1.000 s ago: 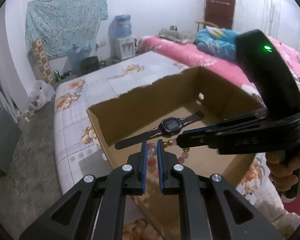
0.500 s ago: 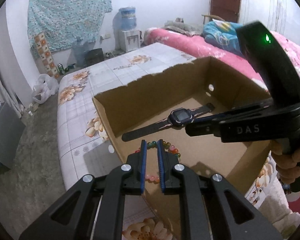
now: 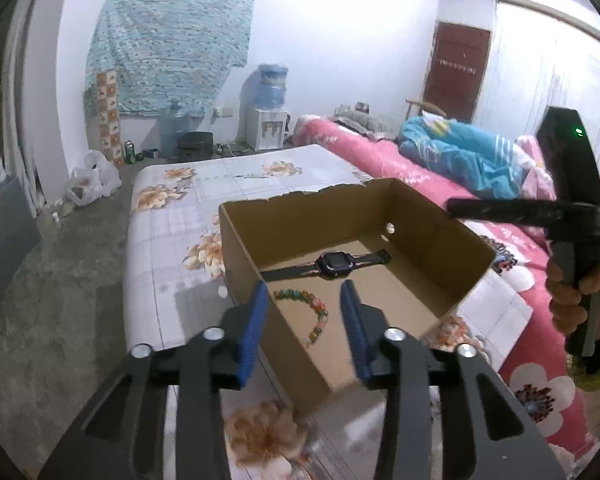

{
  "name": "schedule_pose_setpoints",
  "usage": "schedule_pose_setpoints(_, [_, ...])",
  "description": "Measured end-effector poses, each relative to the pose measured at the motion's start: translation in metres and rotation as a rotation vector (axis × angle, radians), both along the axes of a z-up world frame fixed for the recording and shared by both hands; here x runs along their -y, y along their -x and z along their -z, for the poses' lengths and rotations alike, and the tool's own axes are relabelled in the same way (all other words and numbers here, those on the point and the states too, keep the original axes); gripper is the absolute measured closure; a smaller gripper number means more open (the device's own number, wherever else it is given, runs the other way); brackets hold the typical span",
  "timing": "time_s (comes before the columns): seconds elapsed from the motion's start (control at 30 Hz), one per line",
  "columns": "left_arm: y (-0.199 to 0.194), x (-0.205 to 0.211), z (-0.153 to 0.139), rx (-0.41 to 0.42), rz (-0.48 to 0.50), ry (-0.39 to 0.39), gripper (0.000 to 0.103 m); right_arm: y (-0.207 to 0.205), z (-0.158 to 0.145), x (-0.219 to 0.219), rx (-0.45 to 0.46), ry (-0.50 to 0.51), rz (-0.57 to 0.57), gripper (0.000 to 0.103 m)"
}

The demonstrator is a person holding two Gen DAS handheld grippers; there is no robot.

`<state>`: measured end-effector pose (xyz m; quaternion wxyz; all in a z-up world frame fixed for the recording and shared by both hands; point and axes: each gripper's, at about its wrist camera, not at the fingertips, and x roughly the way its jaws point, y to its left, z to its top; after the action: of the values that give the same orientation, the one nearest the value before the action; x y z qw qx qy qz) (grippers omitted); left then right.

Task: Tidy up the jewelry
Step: 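Carry the bead bracelet into the box and open the left gripper, then move both tools back toward the gold charms beside the box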

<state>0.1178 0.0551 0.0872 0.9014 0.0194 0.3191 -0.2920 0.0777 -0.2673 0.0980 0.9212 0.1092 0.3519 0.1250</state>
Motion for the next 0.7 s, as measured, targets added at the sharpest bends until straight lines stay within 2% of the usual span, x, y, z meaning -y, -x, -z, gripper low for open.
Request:
schedule_pose_setpoints(0.07, [0.011, -0.005, 0.003, 0.001, -0.01, 0.001, 0.055, 0.019, -0.005, 0.011, 0.027, -0.005, 0.016, 0.046])
schedule_pose_setpoints(0.23, [0.04, -0.004, 0.027, -0.053, -0.005, -0.019, 0.03, 0.068, 0.002, 0.045, 0.044, -0.01, 0.11, 0.026])
schedule_pose_setpoints(0.4, [0.058, 0.025, 0.067, -0.117, 0.015, -0.137, 0.023, 0.097, 0.037, 0.071, -0.045, -0.019, 0.218, 0.017])
schedule_pose_setpoints(0.47, [0.061, 0.037, 0.081, -0.137, 0.004, -0.168, 0.022, 0.107, 0.057, 0.077, -0.091, 0.007, 0.274, 0.012])
schedule_pose_setpoints(0.57, [0.06, 0.048, 0.098, -0.155, -0.022, -0.209, 0.02, 0.115, 0.082, 0.079, -0.147, 0.064, 0.323, 0.011])
schedule_pose_setpoints(0.7, [0.055, 0.059, 0.117, -0.19, -0.059, -0.263, 0.019, 0.119, 0.108, 0.079, -0.217, 0.115, 0.334, 0.01])
